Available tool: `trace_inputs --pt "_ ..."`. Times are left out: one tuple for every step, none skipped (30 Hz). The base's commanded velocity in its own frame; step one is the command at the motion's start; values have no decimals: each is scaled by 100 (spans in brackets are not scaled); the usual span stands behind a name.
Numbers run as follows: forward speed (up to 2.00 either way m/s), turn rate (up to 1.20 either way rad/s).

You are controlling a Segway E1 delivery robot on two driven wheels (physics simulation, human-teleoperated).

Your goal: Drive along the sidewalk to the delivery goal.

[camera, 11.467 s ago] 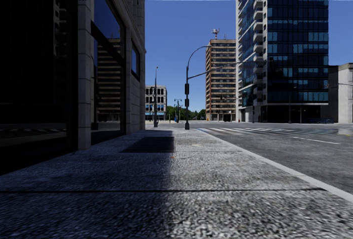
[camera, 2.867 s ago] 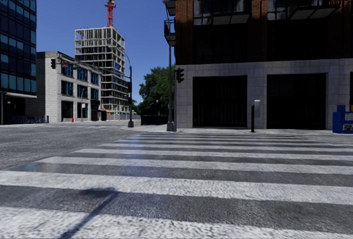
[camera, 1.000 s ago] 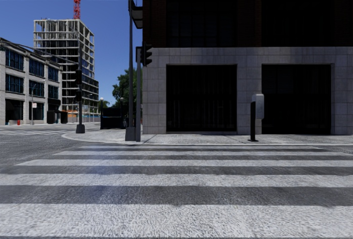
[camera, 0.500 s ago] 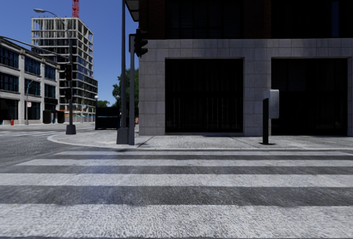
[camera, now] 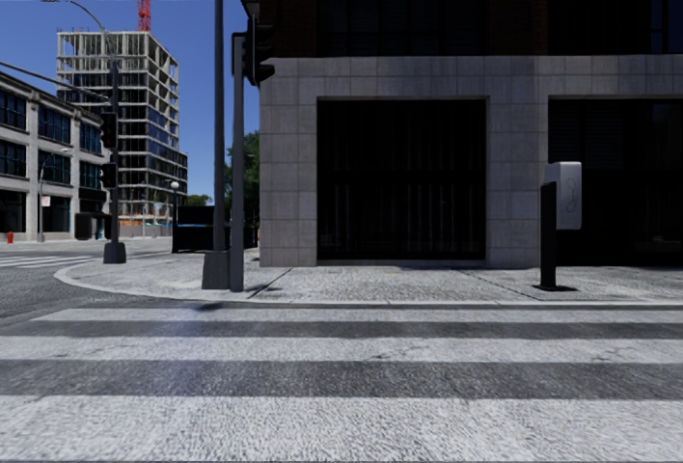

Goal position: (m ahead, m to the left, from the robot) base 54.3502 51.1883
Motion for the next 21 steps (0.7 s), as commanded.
trace_inputs --pt "200 0" --pt "200 0" --pt "200 0" --pt "200 0" --pt "200 0" --pt "200 0" --pt "200 0" --pt "200 0" --pt "200 0" --pt "200 0" --pt "200 0" --pt "200 0" --pt "200 0" --pt "200 0" --pt "200 0" --pt "200 0" --pt "200 0" --pt "200 0" --pt "200 0" --pt "200 0" --pt "200 0"
